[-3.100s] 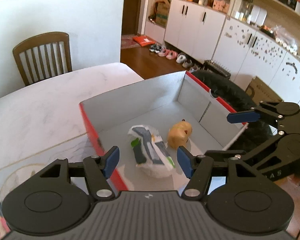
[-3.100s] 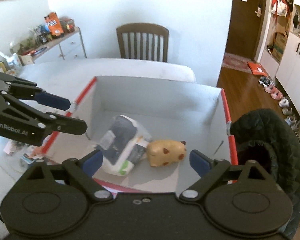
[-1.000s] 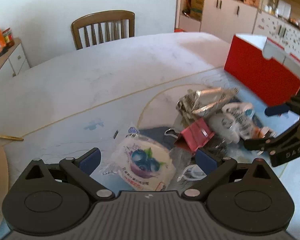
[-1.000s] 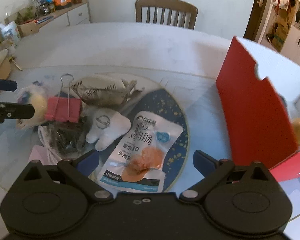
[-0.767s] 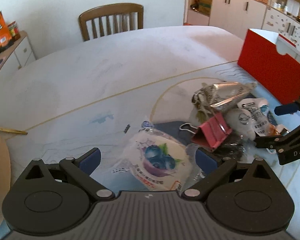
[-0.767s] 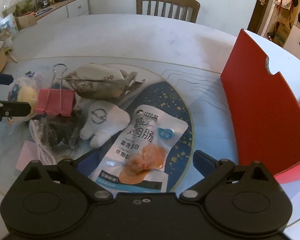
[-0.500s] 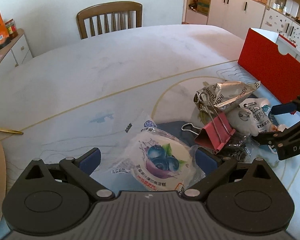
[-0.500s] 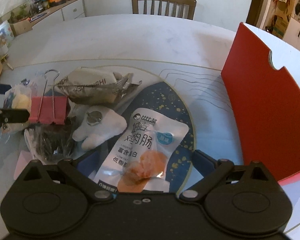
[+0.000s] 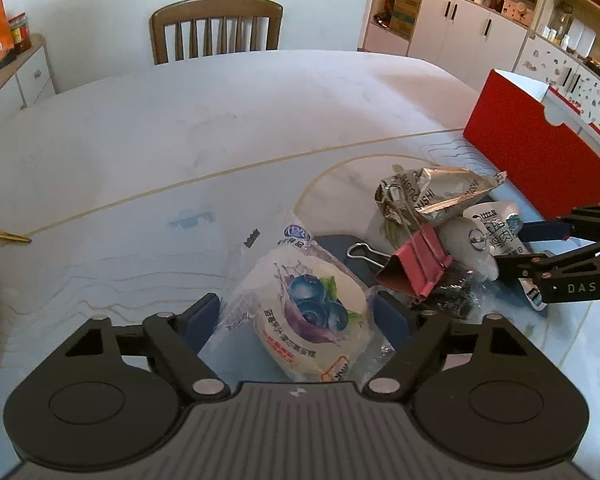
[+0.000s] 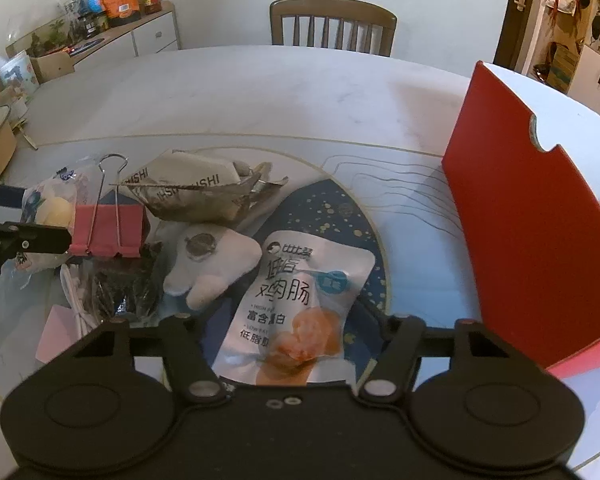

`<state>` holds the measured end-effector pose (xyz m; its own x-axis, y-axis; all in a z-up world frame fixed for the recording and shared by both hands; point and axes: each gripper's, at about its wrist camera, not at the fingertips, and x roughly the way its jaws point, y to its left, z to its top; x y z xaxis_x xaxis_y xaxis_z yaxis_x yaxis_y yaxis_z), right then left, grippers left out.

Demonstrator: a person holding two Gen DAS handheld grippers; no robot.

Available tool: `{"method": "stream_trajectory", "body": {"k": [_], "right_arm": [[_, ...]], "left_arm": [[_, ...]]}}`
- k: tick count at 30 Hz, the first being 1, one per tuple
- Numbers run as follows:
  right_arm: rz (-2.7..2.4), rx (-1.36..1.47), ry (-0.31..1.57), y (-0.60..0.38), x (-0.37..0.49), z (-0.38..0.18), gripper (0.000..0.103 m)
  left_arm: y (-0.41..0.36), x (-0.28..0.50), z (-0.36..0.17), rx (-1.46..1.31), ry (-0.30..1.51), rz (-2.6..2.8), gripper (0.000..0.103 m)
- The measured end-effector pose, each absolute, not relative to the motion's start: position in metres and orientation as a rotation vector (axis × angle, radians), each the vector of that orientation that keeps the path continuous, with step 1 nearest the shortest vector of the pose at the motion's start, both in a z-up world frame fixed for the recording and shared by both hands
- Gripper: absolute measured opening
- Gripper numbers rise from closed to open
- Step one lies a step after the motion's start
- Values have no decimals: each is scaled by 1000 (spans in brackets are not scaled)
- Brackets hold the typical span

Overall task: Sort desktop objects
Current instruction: 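Grasp the blueberry tissue pack with the left tool while the right tool grasps the sausage pouch, then carry the tissue pack and sausage pouch into the red box with both tools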

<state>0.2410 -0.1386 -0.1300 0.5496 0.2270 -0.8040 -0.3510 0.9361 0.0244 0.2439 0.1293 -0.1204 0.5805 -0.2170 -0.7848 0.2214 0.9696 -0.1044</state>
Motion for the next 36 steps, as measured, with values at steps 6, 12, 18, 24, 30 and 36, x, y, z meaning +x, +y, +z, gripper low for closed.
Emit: {"method": "stream_trajectory", "body": {"k": [6, 12, 18, 24, 30, 36], "right_arm": [[313, -136, 936, -146, 232, -128, 62], [246, -85, 969, -172, 202, -124, 61], [173, -31, 970, -195, 161, -115, 61], [103, 22, 939, -217, 133, -95, 61], [73, 47, 898, -234, 116, -67, 61], [55, 61, 847, -244, 110, -42, 61]], "left_arm": [[133, 238, -121, -41, 924, -284, 65], [138, 235, -119, -106, 952, -284, 62], [137, 221, -112, -128, 969, -293, 61], [132, 205, -95, -144, 952, -295, 61], [126, 196, -68, -160, 921, -306, 61], [114, 196, -45, -158, 886, -336, 61]]}}
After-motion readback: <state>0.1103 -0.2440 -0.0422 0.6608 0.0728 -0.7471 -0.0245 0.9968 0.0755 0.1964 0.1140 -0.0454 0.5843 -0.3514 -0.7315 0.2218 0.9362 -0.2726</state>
